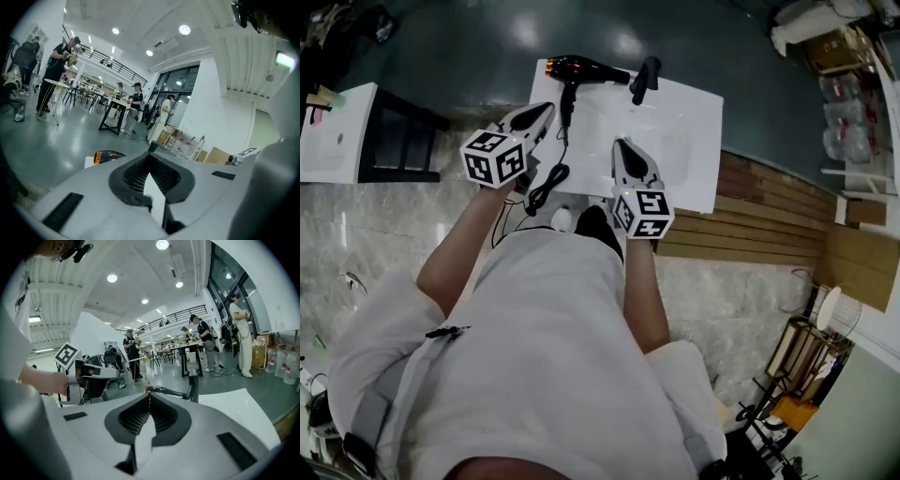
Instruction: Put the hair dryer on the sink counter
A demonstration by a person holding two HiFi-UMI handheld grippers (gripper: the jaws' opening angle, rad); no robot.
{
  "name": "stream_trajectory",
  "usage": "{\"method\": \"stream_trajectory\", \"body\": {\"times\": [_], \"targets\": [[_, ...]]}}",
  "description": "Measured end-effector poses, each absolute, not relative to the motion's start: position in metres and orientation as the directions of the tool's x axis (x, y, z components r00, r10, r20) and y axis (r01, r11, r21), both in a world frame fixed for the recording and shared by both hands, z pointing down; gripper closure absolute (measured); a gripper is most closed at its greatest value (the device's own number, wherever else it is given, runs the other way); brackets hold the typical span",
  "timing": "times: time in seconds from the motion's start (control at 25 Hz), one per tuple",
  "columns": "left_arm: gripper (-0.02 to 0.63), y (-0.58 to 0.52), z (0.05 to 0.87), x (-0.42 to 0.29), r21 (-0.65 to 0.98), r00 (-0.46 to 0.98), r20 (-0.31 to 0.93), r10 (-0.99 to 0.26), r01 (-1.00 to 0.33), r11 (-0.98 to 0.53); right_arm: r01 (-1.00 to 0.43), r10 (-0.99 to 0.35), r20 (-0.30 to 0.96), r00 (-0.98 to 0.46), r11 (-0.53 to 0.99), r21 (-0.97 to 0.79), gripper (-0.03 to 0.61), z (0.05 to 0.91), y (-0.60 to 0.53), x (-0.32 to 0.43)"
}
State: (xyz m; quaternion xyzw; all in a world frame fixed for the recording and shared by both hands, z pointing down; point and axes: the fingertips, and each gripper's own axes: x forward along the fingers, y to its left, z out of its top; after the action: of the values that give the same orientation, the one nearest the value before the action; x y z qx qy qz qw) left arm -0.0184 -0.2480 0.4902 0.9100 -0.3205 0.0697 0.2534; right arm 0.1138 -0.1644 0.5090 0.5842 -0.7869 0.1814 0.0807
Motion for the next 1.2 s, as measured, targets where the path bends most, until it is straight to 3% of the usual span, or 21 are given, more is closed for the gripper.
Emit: {"method": "stream_trajectory", "body": {"times": [0.36,1.2], "targets": [[0.611,-0.227,0.475,-0.025,0.416,0.803,0.229,-0.550,-0.591,-0.691,-0.950,-0.912,0.281,-0.299,0.258,-0.173,0.571,0.484,-0.142,0.108],[0.611,-0.171,0.447,-0.045,0.334,0.680,0.214,-0.701,-0.725,-0.602,-0.888,-0.868,0.196,-0.456,0.429,-0.164,0.571,0.440,-0.116,0.133]]}}
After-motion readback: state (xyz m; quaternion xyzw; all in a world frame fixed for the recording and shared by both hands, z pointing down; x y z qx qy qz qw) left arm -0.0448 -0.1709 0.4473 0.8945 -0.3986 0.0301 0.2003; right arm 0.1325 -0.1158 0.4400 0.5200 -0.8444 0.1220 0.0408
